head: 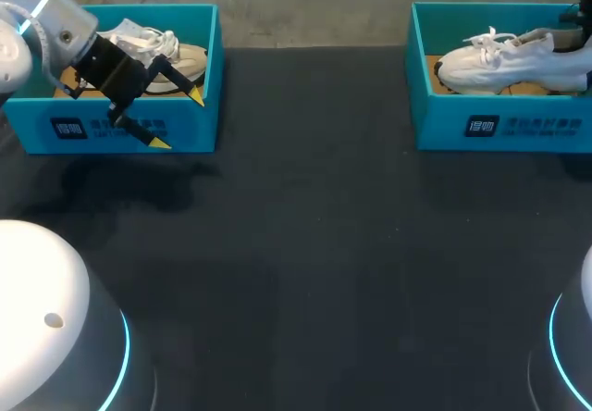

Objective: Take the shoe out of the shoebox, open the shoe tongue, remove and reinsert the insole, then place the shoe into the shoebox

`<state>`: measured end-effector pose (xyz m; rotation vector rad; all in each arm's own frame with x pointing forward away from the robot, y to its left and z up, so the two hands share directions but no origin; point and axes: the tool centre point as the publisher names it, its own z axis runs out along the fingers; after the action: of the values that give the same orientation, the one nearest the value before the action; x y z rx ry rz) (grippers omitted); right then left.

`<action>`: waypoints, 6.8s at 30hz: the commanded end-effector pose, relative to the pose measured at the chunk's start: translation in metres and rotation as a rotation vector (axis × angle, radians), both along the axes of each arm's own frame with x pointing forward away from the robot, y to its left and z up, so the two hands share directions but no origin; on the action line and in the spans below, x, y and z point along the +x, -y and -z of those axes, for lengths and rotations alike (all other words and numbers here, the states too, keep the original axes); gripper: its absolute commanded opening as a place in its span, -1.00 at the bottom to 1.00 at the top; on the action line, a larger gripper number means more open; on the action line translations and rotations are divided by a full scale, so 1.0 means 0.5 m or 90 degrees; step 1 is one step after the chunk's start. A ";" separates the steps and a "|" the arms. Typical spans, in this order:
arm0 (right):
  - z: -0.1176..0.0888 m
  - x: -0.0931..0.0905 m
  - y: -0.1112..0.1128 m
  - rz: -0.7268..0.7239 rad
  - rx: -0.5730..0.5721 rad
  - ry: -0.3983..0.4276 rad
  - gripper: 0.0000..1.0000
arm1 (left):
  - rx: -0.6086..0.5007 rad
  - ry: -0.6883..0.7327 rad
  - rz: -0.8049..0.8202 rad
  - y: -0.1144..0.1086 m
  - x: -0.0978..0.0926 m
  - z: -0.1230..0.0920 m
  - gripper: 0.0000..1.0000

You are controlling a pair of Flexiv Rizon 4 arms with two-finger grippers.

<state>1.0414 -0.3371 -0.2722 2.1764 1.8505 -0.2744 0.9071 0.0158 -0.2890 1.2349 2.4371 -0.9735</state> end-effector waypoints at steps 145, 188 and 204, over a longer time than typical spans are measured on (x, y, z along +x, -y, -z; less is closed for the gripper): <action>-0.170 -0.162 -0.172 0.031 0.110 0.020 1.00 | 0.001 0.001 0.000 0.000 -0.002 -0.001 1.00; -0.183 -0.220 -0.255 0.042 0.145 0.027 1.00 | -0.002 0.051 0.067 -0.072 0.016 -0.091 1.00; -0.183 -0.220 -0.255 0.042 0.145 0.027 1.00 | 0.091 0.157 0.239 -0.172 0.072 -0.203 1.00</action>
<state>0.9312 -0.2100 -0.1806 2.3751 1.8698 -0.0304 0.9340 0.0935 -0.1984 1.7381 2.1584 -0.6948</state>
